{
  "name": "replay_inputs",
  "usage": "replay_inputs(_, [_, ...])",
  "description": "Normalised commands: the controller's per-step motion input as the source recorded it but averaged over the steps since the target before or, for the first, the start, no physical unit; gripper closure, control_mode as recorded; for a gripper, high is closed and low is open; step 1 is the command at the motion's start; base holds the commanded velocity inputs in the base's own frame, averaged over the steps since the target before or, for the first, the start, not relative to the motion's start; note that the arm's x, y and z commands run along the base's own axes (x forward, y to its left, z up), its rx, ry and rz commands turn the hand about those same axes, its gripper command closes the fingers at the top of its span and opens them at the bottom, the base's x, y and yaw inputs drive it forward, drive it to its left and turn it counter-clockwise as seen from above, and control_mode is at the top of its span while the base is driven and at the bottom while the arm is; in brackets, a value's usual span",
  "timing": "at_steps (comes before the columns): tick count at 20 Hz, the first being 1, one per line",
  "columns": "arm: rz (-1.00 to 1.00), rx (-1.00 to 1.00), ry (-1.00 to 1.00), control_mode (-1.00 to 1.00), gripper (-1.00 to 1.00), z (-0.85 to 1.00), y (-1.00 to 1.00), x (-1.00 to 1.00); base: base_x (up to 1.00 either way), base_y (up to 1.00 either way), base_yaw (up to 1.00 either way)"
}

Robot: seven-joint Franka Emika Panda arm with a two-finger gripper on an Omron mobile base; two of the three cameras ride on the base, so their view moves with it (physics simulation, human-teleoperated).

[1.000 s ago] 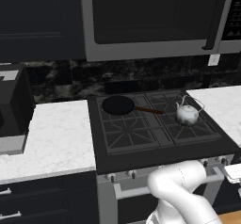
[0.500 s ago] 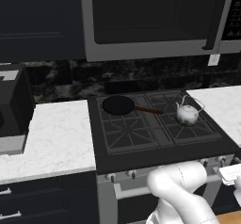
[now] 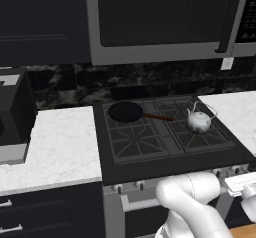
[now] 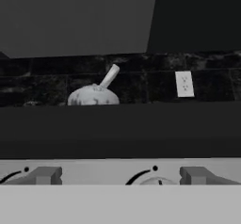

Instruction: Pick the kettle from the counter and place it on a stove burner. Then turn the burner on.

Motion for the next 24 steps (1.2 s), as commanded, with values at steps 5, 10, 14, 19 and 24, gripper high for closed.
replay_inputs(5, [0.15,-0.01,0.07,-1.0,-1.0,0.0,0.45,-0.16,0.0,0.0,0.0])
replay_inputs(10, [0.24,-0.02,0.09,-1.0,-1.0,-0.01,0.51,-0.56,0.0,0.0,0.0])
replay_inputs(14, [0.13,0.0,0.05,-1.0,-1.0,0.04,0.08,-0.4,0.0,0.0,0.0])
replay_inputs(19, [-0.04,0.0,-0.07,-1.0,-1.0,0.36,-0.45,-0.01,0.0,0.0,0.0])
replay_inputs(24, [-0.09,0.0,-0.06,-1.0,-1.0,0.33,-0.58,0.05,0.0,0.0,0.0])
